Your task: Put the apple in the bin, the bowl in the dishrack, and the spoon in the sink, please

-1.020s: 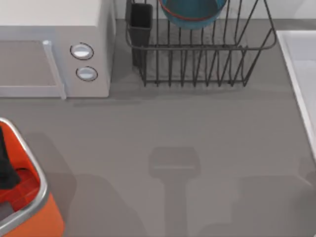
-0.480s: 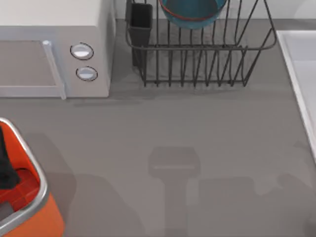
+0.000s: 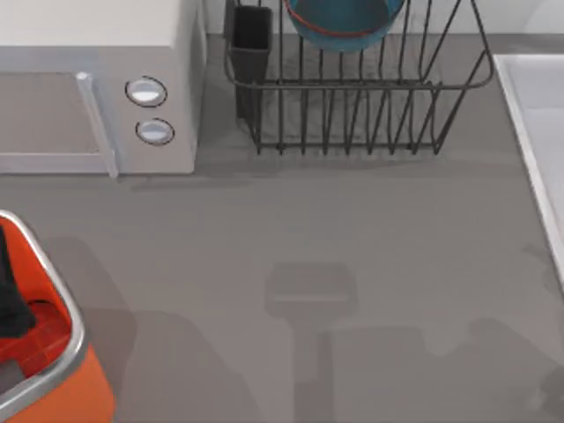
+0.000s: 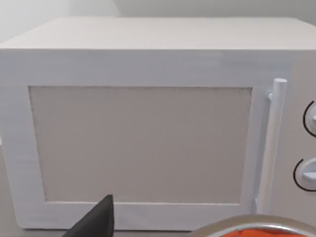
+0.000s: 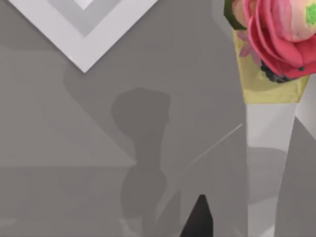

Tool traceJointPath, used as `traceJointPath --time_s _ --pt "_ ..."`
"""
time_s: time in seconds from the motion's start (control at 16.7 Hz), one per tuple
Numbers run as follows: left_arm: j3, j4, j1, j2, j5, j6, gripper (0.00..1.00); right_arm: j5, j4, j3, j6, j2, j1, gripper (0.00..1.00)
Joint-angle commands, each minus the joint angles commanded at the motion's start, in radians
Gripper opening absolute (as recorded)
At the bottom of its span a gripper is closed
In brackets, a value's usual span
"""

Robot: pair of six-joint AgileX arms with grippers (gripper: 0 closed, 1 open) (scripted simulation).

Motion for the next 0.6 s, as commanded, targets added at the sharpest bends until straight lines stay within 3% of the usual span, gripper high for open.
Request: traceJointPath --time_s 0.3,0.6 --pt "0.000 0.000 0.000 0.000 0.000 0.000 1.00 0.000 -0.044 0.105 0.000 0.093 -0.007 0.00" --pt "0.000 0.000 0.000 0.000 0.000 0.000 1.00 0.001 -0.176 0.468 -0.012 0.385 -0.024 0.00"
